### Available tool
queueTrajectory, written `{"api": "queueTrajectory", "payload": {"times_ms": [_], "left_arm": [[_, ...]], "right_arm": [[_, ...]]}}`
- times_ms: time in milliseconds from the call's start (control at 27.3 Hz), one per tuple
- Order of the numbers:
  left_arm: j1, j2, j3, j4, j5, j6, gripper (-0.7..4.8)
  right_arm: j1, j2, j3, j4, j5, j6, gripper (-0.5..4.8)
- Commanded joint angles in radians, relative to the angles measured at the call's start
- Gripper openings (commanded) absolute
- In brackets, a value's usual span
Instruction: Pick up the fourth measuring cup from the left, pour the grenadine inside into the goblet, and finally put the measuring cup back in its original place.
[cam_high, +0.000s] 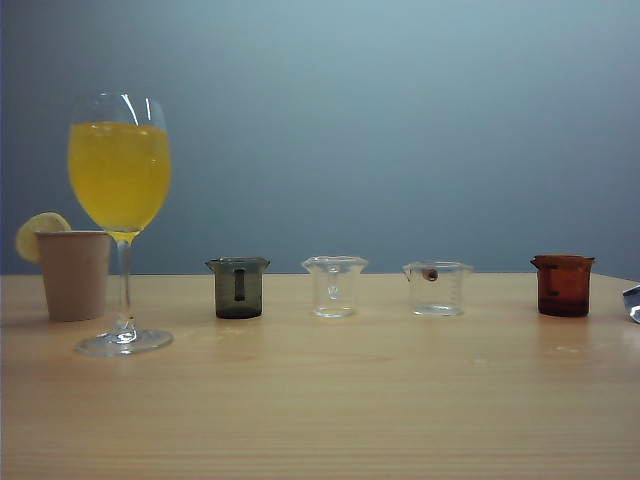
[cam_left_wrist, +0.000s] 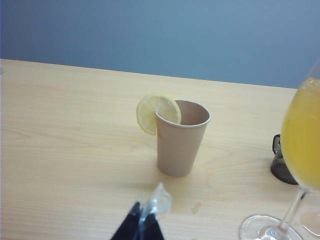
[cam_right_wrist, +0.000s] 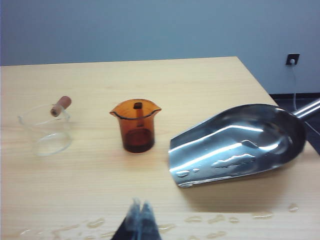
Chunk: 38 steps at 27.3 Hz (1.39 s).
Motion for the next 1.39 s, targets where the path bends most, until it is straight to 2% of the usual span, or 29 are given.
{"api": "queueTrajectory", "payload": {"times_ms": [37,256,329,475,731,878,1024,1207,1317,1390], "left_arm": [[0.001,0.0,0.002,0.013,0.001,-0.002,-0.05],[0.001,0.0,0.007,0.014,0.004,-0.003,-0.05],[-0.001,0.0,0.044,0.005,0.002,-0.037,-0.05],[-0.012,0.004,0.124,-0.041,0.01,-0.051,-0.05],[-0.123,0.143,0.362,-0.1,0.027,-0.03,-0.05],[-0.205,0.276,0.486,-0.125,0.022,0.057,-0.05],[-0.289,0.417,0.615,-0.167,0.021,0.063,-0.05],[-0.435,0.64,0.814,-0.267,0.031,0.065,-0.05],[-0.501,0.716,0.868,-0.28,0.037,0.073,-0.05],[-0.526,0.743,0.877,-0.28,0.092,0.113,-0.05]], "right_arm": [[-0.002,0.0,-0.003,0.013,0.035,-0.002,-0.01],[0.001,0.0,0.006,0.031,0.031,0.001,-0.01],[0.001,0.0,0.068,-0.006,0.039,0.005,-0.02],[0.001,0.005,0.192,-0.081,0.077,0.005,-0.02],[0.001,0.217,0.431,-0.094,0.074,0.005,-0.02],[0.002,0.371,0.522,-0.074,0.08,0.005,-0.02],[0.014,0.485,0.536,0.037,0.066,0.007,-0.02],[0.091,0.692,0.525,0.163,0.095,0.013,-0.02],[0.144,0.819,0.457,0.38,0.143,0.03,-0.02],[0.163,0.892,0.417,0.469,0.18,0.032,-0.02]]}}
